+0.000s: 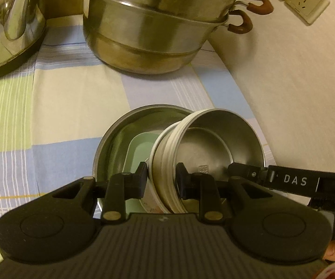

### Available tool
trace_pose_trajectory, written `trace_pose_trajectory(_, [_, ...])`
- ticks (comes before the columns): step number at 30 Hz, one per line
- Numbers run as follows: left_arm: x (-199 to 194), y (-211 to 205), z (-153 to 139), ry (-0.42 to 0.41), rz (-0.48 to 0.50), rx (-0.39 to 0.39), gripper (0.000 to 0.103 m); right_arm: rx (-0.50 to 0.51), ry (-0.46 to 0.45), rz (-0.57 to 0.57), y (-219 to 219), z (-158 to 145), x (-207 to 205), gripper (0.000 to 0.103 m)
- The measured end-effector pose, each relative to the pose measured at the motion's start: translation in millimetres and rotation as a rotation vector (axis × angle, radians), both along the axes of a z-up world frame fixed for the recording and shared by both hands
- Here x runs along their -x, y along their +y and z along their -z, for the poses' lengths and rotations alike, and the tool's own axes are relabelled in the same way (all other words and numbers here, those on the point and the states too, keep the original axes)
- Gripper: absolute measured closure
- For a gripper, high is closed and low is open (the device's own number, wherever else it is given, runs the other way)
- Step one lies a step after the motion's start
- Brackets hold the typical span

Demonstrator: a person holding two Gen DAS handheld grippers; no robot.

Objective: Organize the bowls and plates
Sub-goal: 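Lower the stacked bowls onto the saucer inside the steel basin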

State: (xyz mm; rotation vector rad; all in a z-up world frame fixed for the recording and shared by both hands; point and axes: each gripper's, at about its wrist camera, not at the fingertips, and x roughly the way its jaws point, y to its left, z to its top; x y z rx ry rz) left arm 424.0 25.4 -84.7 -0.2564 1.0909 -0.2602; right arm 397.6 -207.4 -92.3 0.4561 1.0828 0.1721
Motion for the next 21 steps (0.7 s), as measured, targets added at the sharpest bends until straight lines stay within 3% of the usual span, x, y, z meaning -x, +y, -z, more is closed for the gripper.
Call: trace_pose_trajectory(21, [-2,3,14,0.018,-0.003,-0.012,0.08,-0.011,0.036,0.003,3,18,-5,0.082])
